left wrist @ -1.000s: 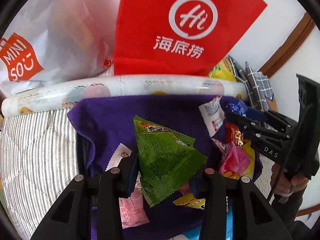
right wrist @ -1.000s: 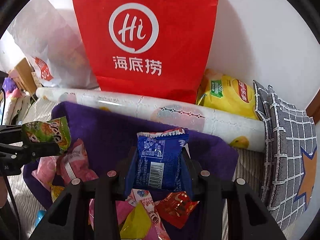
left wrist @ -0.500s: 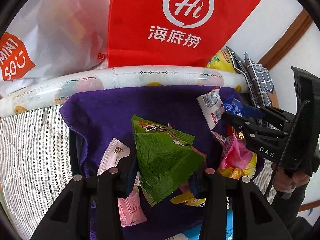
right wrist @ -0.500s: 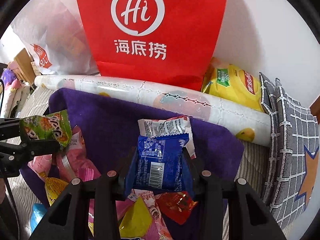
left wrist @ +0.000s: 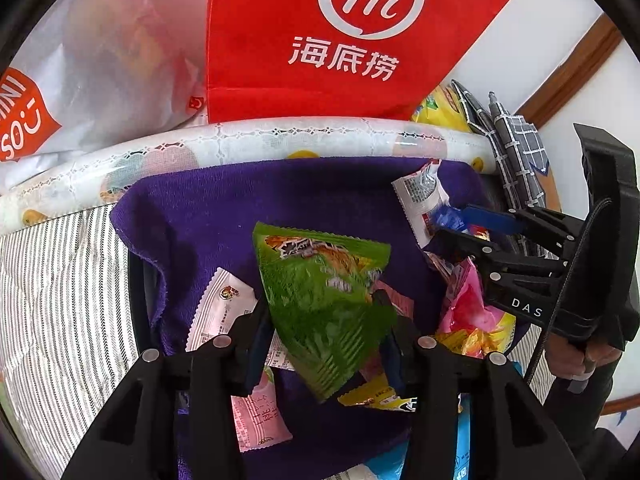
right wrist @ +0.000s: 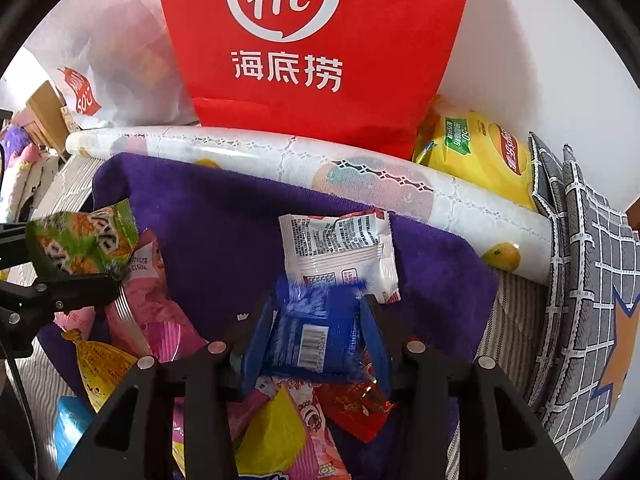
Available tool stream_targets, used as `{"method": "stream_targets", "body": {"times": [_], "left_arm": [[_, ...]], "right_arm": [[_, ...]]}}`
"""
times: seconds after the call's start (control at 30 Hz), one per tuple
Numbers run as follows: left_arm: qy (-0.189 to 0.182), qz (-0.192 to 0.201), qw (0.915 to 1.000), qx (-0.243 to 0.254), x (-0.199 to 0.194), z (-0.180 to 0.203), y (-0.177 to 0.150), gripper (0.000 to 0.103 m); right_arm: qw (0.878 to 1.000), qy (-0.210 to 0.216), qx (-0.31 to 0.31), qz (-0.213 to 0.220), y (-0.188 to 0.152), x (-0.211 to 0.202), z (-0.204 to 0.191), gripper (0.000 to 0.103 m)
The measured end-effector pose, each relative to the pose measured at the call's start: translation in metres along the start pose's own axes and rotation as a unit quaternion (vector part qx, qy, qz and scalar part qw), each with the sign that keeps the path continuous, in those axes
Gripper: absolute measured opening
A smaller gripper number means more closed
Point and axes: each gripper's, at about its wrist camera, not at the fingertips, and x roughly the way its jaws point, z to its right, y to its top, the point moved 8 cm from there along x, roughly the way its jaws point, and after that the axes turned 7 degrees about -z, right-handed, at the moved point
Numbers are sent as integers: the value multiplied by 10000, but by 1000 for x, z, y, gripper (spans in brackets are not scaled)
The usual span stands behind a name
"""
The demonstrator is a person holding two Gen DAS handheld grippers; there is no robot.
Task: Organize snacks
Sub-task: 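Open the right tool onto the towel while the left tool releases the green bag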
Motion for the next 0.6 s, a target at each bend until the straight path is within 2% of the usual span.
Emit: {"method": "stream_targets", "body": {"times": [0.1, 0.23, 0.3, 0.43, 0.6], "left_arm": [[12, -31, 10000, -2, 1, 1, 0, 53], [58, -55, 10000, 49, 0, 3, 0, 58], [121, -6, 9999, 67, -3, 5, 1, 71], [444, 118, 9989, 122, -9, 5, 3, 75], [443, 252, 9987, 80, -23, 6, 4, 78]], "right_arm": [[10000, -20, 3, 35, 1, -2, 0, 50], [9996, 190, 158, 103, 3, -9, 0, 53], [9996, 153, 171, 172, 3, -14, 0, 55], [9994, 43, 83, 324, 3, -27, -1, 60], [9986, -106, 228, 462, 2, -45, 1, 67]]}}
